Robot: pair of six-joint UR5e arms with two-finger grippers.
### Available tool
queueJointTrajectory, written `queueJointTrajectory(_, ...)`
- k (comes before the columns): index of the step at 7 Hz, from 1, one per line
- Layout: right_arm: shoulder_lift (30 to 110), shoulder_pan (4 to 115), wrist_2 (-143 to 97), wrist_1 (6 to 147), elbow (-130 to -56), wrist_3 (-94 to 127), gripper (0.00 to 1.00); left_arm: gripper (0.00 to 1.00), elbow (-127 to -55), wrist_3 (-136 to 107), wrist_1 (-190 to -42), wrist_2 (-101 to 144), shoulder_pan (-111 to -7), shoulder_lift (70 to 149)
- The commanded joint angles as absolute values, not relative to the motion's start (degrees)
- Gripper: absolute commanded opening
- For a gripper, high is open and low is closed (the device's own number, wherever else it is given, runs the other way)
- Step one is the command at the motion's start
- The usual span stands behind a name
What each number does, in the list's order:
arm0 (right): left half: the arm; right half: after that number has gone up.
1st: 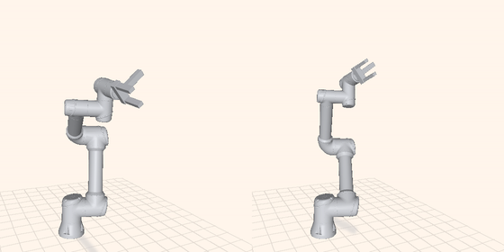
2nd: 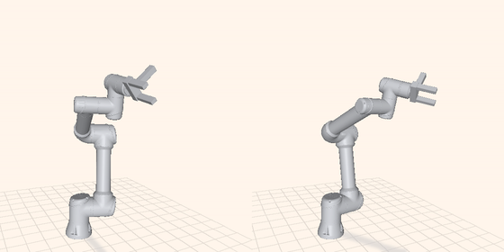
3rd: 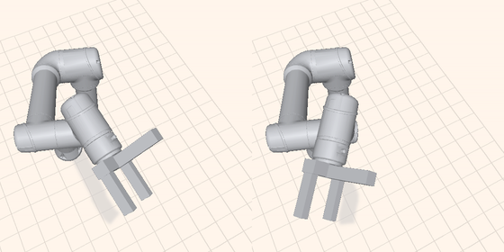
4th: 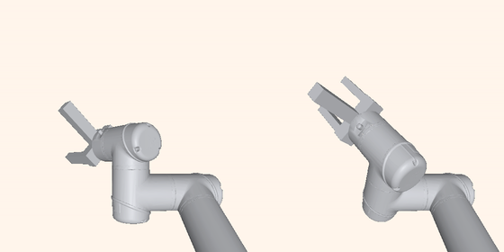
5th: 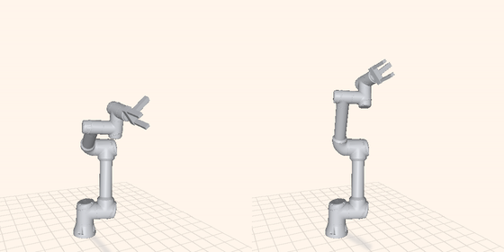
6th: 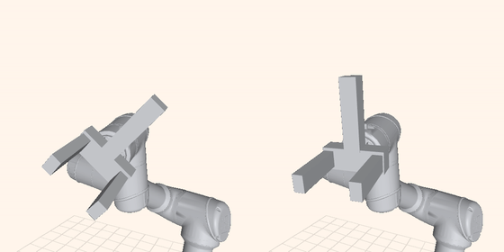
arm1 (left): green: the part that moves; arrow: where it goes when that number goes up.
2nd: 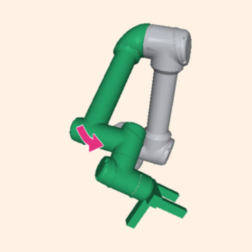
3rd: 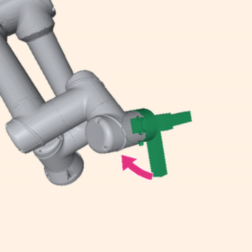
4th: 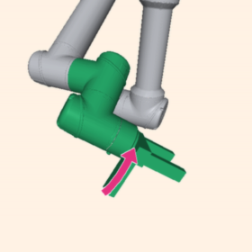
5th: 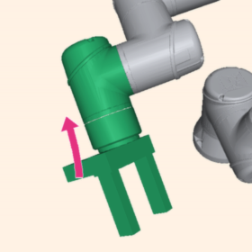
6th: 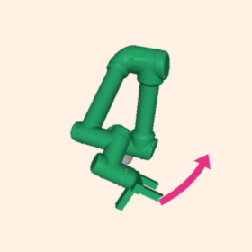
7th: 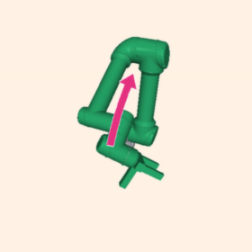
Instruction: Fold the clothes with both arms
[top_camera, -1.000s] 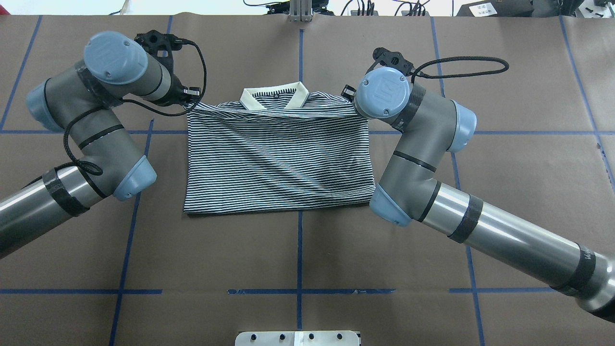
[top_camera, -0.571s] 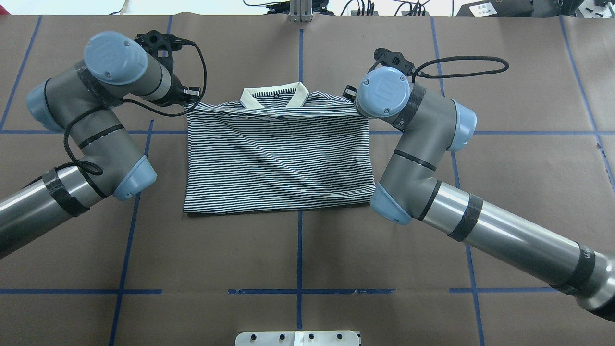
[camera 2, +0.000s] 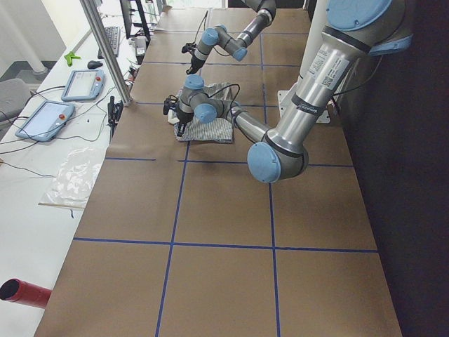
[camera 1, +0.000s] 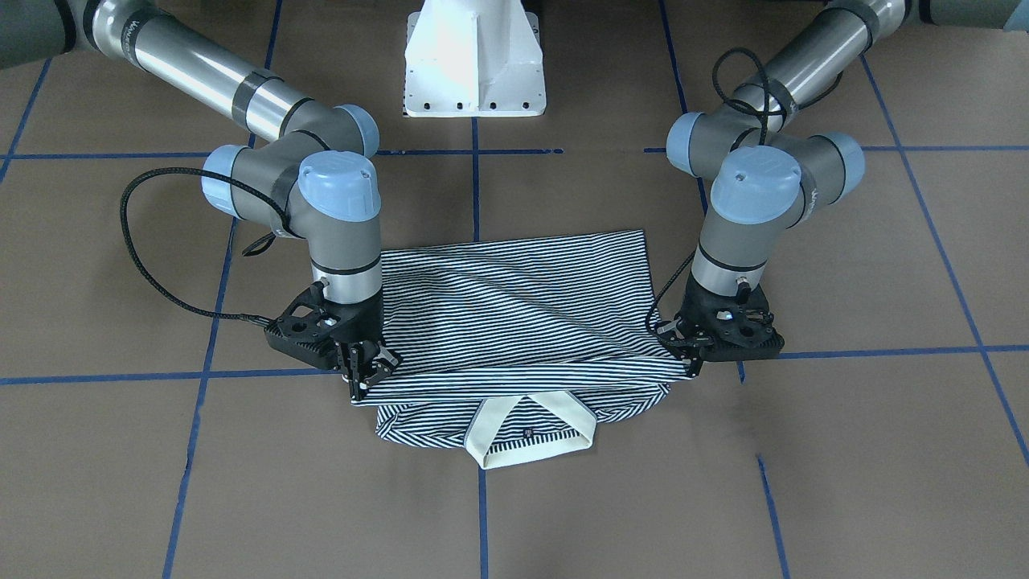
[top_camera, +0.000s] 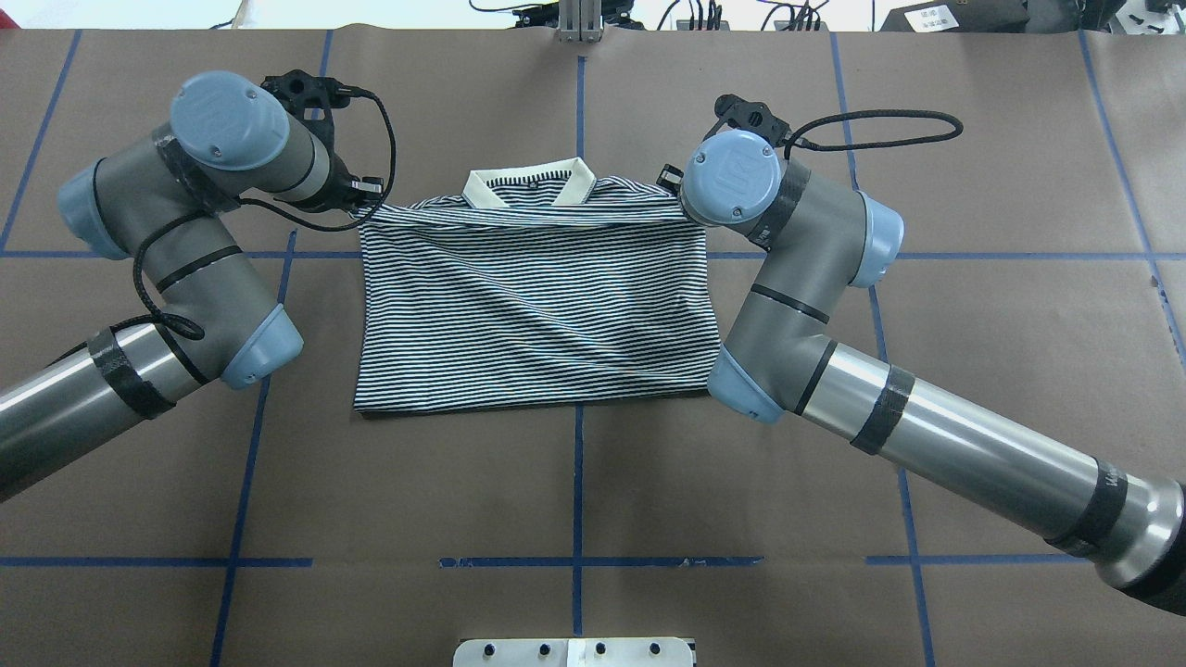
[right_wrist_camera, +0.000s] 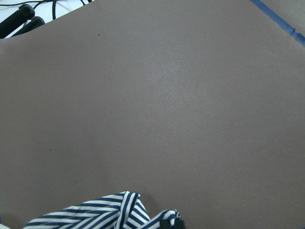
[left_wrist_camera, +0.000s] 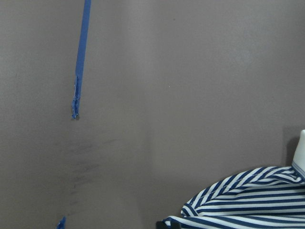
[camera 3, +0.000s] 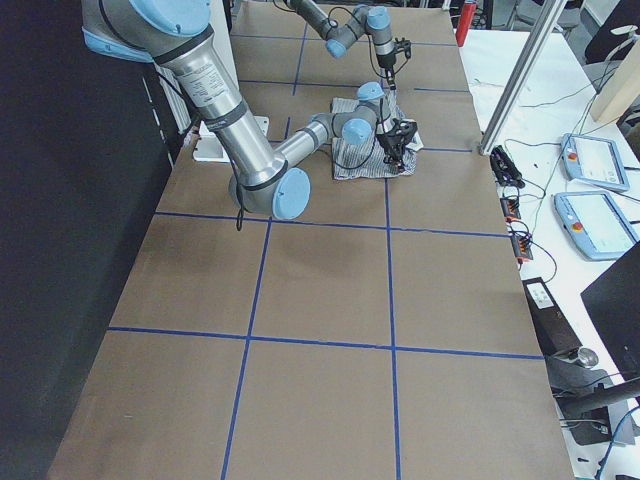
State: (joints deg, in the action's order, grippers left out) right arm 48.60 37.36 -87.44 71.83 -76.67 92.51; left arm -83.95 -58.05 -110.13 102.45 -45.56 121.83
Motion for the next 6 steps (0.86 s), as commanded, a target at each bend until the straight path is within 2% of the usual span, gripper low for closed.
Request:
queueJointTrajectory(1, 48.4, 37.4, -87.3, 70.7, -76.0, 87.8, 1.00, 0.99, -83.9, -50.8, -114.4, 102.5, -45.5, 121.0)
queueJointTrajectory(3, 48.5, 40.1, -93.8, 71.2, -77.3, 81.9, 1.00, 1.00, -88.1, -48.4, -115.2, 103.2, -45.6, 118.6)
queueJointTrajectory(6, 55.4, 45.2, -101.3, 71.1, -84.7, 69.7, 1.00, 1.00, -100.9, -52.1, -115.7, 109.1, -43.3, 109.4)
